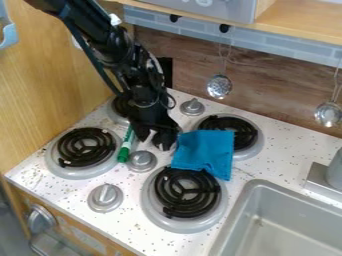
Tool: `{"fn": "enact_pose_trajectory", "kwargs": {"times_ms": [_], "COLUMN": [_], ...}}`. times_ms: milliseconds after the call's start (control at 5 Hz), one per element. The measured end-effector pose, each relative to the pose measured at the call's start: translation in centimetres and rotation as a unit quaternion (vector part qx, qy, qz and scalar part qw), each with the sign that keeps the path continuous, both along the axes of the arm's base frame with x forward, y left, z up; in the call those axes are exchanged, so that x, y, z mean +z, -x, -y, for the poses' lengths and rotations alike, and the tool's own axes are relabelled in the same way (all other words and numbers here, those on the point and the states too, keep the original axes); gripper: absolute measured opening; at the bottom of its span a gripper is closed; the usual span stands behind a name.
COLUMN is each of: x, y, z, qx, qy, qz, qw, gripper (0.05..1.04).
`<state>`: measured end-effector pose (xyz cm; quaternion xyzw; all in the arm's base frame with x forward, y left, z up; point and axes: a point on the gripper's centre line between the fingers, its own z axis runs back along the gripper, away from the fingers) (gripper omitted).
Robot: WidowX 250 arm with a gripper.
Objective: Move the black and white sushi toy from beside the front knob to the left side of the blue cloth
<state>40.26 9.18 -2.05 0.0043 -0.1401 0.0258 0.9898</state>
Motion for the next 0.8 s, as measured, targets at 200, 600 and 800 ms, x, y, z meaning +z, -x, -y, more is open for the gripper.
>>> {"fn": "enact_pose_trajectory", "kwargs": {"times_ms": [200,600,800], "x": [2.3,8.8,10.7], "y": [0.8,6.2,9.6], "z": [0.6,-0.7,-0.6], "qx": [-0.007,-0.007,-0.012], "qy": [0.017,0.055,0.053], "qz": [0.026,0.092,0.093], "qw": [0.9995,0.9942,0.9942], "gripper": [1.006,1.005,1.005]}}
